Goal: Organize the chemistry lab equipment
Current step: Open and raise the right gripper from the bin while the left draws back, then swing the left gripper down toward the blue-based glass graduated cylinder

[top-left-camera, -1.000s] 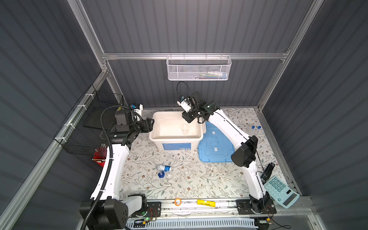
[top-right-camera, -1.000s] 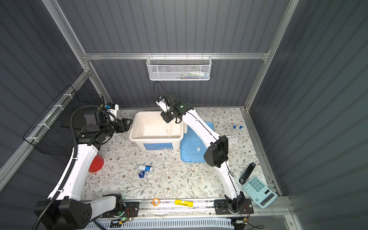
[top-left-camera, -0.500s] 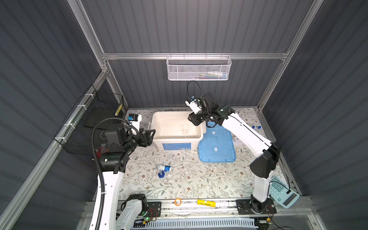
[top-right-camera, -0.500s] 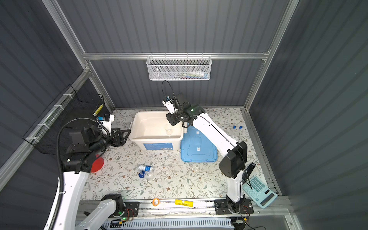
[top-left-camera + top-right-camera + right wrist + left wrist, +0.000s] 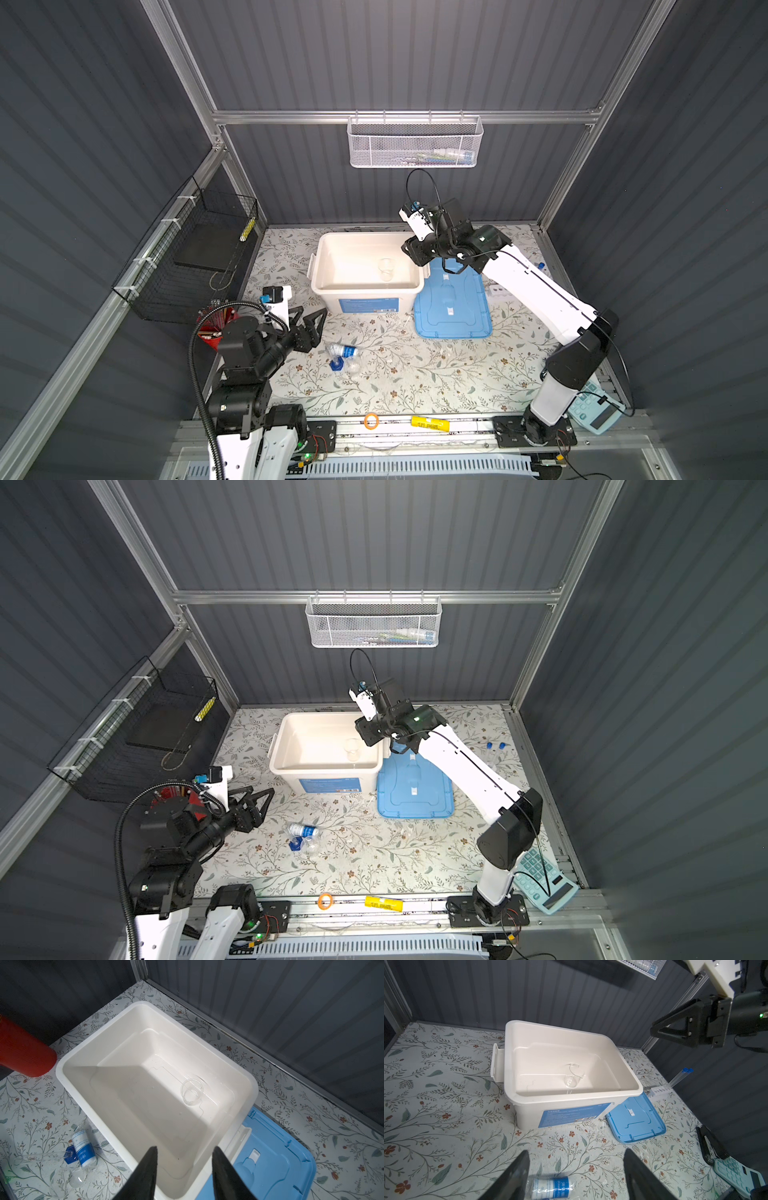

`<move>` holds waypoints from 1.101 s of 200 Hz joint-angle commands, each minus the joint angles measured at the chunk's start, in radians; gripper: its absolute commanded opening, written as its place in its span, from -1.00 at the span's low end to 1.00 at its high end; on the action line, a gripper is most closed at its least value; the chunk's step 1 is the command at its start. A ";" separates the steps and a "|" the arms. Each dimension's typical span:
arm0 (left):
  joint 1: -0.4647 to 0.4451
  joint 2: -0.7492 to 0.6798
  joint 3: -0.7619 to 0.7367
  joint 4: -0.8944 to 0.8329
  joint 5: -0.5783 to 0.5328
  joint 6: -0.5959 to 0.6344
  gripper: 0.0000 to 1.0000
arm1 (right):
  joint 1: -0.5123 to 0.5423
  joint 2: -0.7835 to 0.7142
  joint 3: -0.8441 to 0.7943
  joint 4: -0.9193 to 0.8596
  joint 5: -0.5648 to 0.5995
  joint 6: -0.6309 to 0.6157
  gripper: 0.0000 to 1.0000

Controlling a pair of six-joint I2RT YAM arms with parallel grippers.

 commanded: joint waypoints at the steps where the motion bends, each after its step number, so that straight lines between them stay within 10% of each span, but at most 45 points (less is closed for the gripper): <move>1: -0.007 -0.028 -0.010 0.029 0.052 0.026 0.44 | -0.002 -0.036 -0.042 0.042 0.023 0.019 -0.09; 27: -0.007 0.048 0.009 -0.010 0.033 0.092 0.41 | -0.003 -0.055 -0.089 0.070 0.028 0.017 -0.08; 72: -0.007 0.000 -0.150 0.198 -0.040 -0.315 0.34 | -0.017 -0.043 -0.101 0.071 0.013 -0.024 -0.08; 128: -0.007 -0.105 -0.128 -0.011 -0.191 -0.405 0.30 | -0.045 -0.018 -0.111 0.095 -0.050 -0.030 -0.08; 220: -0.007 -0.090 -0.260 0.051 -0.133 -0.471 0.25 | -0.048 -0.005 -0.118 0.105 -0.054 -0.017 -0.08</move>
